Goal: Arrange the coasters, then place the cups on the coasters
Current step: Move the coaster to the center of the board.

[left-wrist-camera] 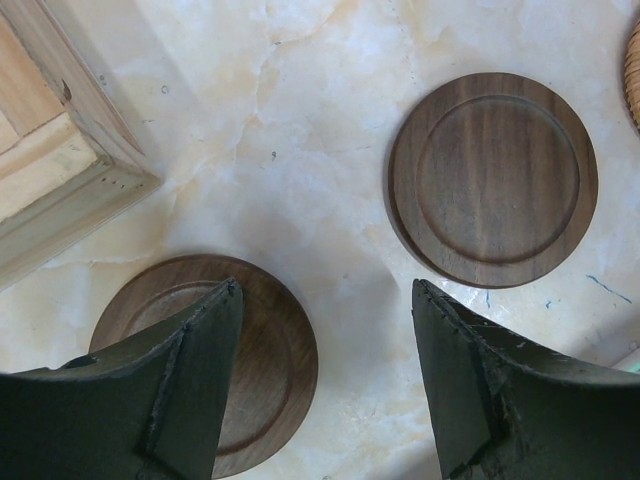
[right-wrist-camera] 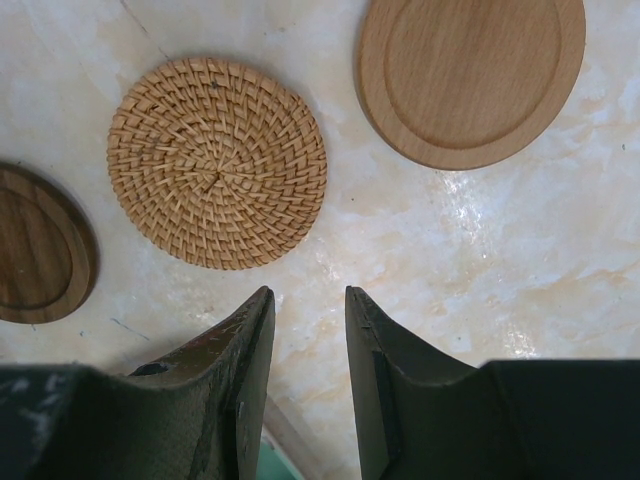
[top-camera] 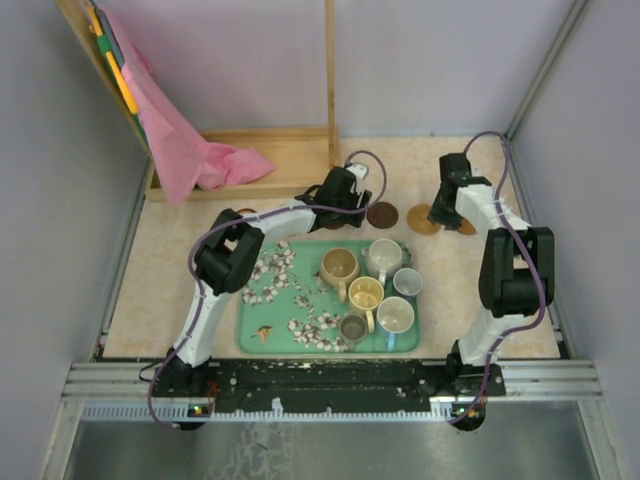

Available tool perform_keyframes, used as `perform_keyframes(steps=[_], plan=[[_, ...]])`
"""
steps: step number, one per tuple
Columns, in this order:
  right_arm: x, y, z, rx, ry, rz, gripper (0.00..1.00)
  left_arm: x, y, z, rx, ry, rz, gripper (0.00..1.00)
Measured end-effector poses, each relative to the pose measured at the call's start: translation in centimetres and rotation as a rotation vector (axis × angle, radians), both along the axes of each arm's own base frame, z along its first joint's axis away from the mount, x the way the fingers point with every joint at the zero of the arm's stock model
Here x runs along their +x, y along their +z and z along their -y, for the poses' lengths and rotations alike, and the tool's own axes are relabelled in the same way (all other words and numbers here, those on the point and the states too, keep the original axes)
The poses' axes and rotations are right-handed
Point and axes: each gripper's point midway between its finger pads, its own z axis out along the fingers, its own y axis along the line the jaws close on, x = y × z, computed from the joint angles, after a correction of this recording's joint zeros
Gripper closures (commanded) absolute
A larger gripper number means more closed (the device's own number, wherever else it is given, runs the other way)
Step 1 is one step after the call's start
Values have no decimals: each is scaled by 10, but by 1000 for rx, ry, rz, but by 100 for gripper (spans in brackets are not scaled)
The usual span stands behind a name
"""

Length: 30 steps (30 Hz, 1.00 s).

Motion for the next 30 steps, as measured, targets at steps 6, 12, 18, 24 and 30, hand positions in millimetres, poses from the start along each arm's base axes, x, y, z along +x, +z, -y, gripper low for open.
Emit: perform_keyframes(steps=[6,12,18,24,30], plan=[[1,0,0,1,0,5,64,-1,1,-1,5,4,0,22],[3,0,-4,1,9,11,65,-2,4,-8,20,13,-15,19],[23,-8,-10,-7,22,4,65,5,28,-13,8,31,7,17],[43,-22,-11,-18,20,-7,65,25,84,-21,-52,78,66,16],[53,-36,-11,-24,25,-33,65,45,126,-61,-117,176,83,16]])
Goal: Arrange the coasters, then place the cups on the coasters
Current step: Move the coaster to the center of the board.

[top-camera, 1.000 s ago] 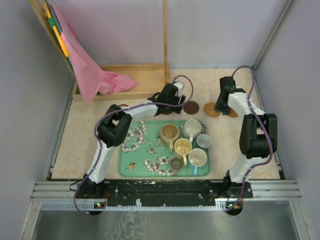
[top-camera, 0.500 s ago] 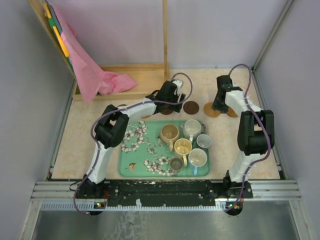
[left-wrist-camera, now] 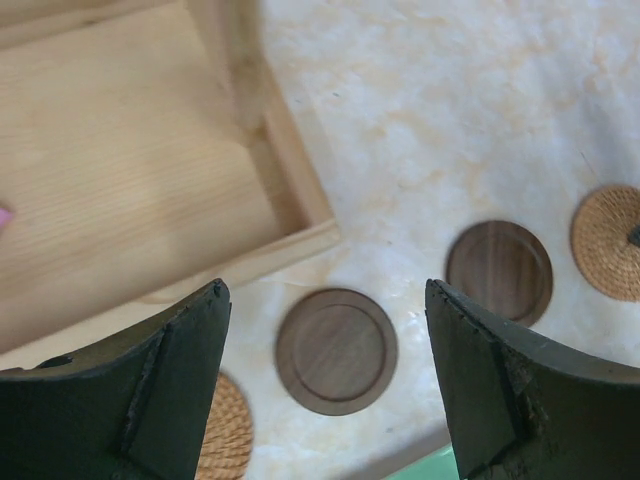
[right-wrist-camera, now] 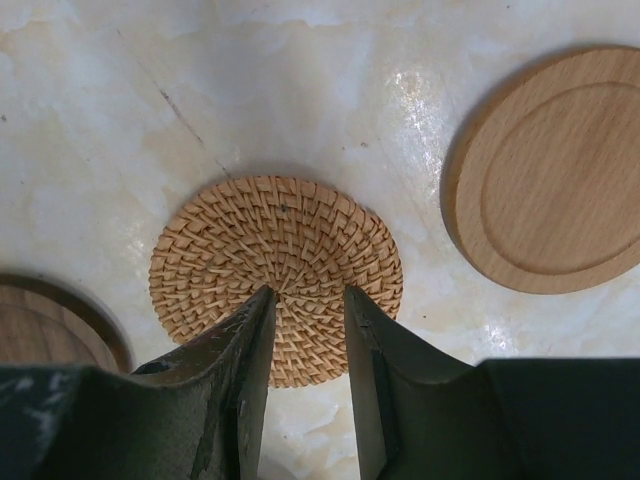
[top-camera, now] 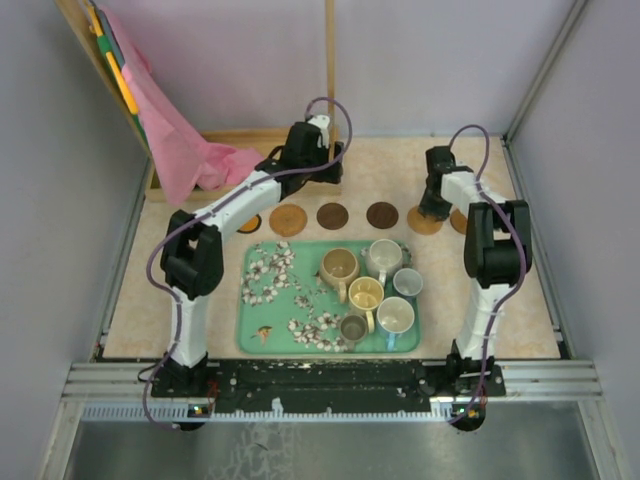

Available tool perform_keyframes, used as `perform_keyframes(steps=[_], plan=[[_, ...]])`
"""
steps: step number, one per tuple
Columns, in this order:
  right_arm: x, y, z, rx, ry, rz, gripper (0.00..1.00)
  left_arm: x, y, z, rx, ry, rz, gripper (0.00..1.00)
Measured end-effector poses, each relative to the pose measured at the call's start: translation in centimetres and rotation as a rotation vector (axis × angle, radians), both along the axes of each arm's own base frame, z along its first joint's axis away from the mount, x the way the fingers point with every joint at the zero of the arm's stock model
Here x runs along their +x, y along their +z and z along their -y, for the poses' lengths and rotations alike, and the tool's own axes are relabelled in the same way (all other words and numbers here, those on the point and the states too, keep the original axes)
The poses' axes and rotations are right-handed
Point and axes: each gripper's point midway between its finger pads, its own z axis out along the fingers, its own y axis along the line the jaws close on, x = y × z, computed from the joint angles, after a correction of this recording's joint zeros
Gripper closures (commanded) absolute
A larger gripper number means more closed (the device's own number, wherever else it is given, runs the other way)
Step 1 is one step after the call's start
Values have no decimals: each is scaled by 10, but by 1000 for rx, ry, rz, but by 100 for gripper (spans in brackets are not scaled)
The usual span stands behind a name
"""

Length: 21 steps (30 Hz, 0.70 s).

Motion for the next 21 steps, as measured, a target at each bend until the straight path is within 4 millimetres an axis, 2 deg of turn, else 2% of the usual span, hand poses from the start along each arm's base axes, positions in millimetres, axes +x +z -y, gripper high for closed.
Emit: perform_keyframes(steps=[4,6,13,21], plan=[[0,-3,0,-3,-1,-5,65,9,17,-25,-12,53,16,15],[0,-4,0,-3,-1,-9,65,8,23,-30,-20,64,20,14],[6,-5,0,-4,-1,-4,65,-1,30,-36,-24,67,18,15],[20,-4,0,-10,-4,13,65,-4,26,-39,-20,69,6,15]])
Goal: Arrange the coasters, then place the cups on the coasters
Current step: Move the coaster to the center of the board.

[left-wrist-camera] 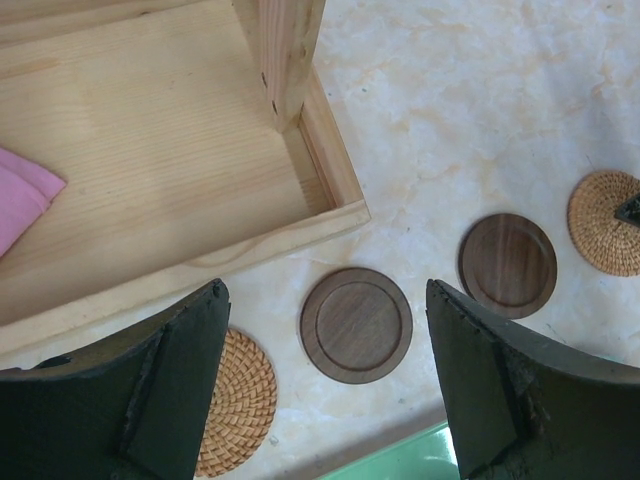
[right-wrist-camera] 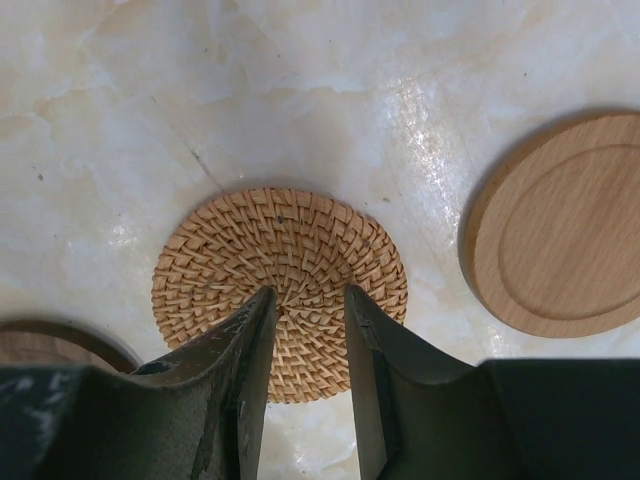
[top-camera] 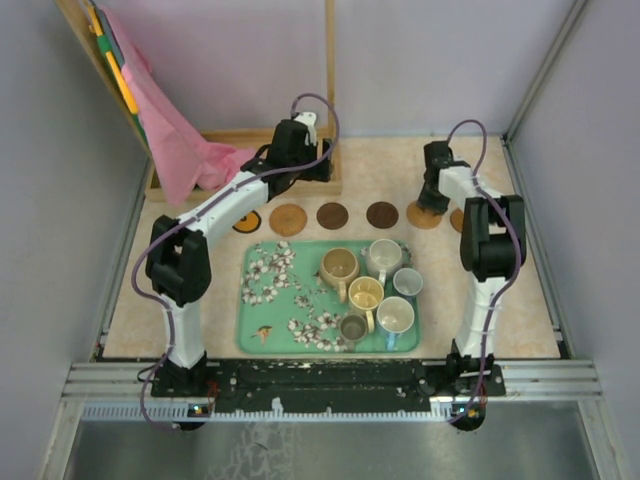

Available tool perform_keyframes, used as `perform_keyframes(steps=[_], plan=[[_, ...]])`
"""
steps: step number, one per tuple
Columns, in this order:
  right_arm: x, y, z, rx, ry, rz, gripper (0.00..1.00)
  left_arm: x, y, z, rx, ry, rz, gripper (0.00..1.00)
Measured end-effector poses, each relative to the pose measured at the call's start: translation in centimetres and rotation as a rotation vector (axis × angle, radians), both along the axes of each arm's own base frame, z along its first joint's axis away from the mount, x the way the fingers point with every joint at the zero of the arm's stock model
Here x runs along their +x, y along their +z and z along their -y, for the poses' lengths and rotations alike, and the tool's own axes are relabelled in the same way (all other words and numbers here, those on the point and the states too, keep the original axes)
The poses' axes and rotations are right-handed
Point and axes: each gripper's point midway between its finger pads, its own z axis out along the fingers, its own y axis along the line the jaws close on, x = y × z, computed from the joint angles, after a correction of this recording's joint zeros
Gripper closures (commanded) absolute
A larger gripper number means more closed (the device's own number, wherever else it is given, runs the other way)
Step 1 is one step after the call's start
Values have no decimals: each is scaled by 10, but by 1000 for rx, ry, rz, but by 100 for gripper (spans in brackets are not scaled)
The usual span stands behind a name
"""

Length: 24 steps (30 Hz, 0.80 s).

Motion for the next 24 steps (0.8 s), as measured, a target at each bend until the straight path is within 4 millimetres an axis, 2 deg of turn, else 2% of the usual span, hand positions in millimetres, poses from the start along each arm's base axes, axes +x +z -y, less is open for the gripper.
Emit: perform_keyframes(steps=[18,24], plan=[[8,1,1,-9,-5,14,65,-3,-7,-1,0,4,-18,15],[7,10,4,-22,-13,36,65,-3,-7,0,-5,1,-21,15]])
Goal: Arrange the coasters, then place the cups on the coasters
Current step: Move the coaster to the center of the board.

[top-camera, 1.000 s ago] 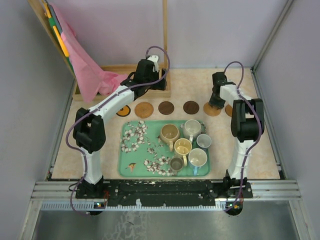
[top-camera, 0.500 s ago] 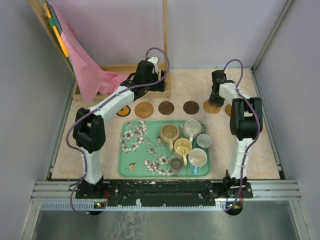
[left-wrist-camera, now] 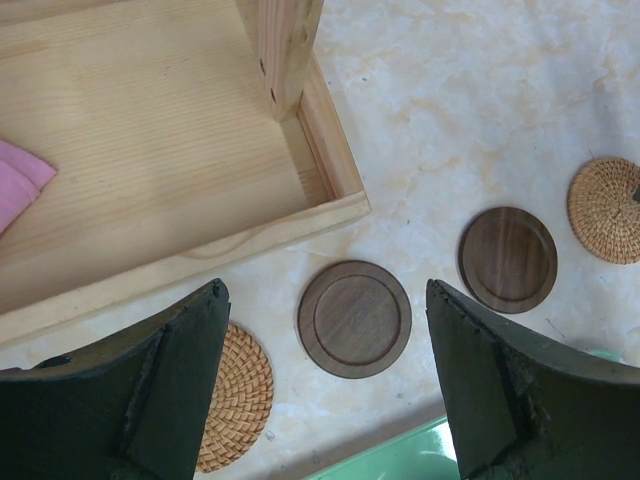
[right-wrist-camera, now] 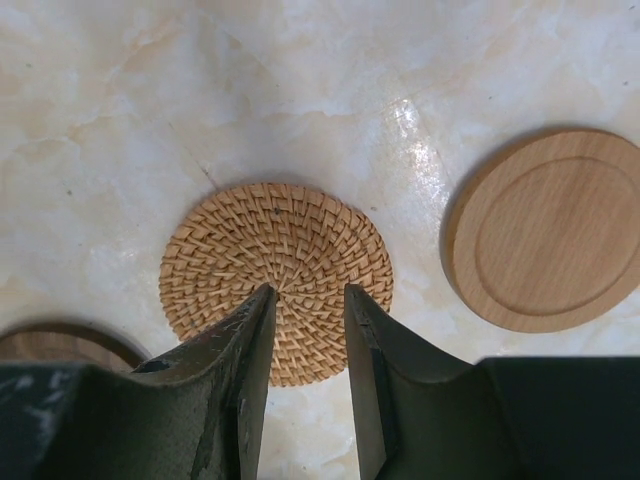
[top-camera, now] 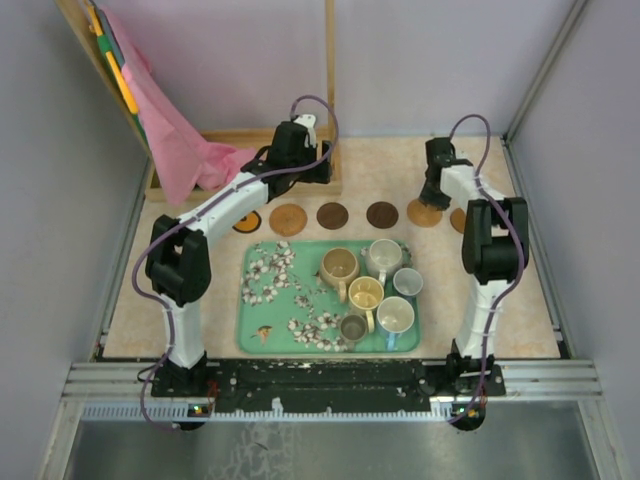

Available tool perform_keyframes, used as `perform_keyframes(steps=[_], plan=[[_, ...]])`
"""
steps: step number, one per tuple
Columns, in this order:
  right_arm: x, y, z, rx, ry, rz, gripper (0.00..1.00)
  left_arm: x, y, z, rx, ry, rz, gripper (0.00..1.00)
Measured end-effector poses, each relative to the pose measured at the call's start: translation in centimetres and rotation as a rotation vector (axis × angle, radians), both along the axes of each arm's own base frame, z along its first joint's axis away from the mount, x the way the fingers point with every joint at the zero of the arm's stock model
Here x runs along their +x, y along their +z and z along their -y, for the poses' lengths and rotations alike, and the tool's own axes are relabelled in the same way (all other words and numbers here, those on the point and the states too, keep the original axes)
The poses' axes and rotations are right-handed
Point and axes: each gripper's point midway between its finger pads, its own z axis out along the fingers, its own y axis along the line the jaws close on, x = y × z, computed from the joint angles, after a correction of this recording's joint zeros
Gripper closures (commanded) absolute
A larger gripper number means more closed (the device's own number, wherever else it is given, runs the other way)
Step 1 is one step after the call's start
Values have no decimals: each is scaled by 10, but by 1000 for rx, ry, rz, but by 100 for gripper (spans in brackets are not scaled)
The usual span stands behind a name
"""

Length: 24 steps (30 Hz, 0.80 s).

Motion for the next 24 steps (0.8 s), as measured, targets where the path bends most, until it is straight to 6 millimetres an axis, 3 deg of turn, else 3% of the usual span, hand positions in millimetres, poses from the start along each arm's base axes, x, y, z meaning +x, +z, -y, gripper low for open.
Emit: perform_keyframes(steps=[8,11,18,24], plan=[[-4,28,9,-6,-23,61,65,-5,-14,-4,13,0,-28,15],[-15,21,19,-3,-53,40,65,-6,-18,-8,12,4,-38,15],[-56,-10,64,-4,-174,-60,65,-5,-7,-23,0,27,-24,15],[-65,-5,87,-6,-236,-48,65,-4,-5,-31,-8,41,-26,15]])
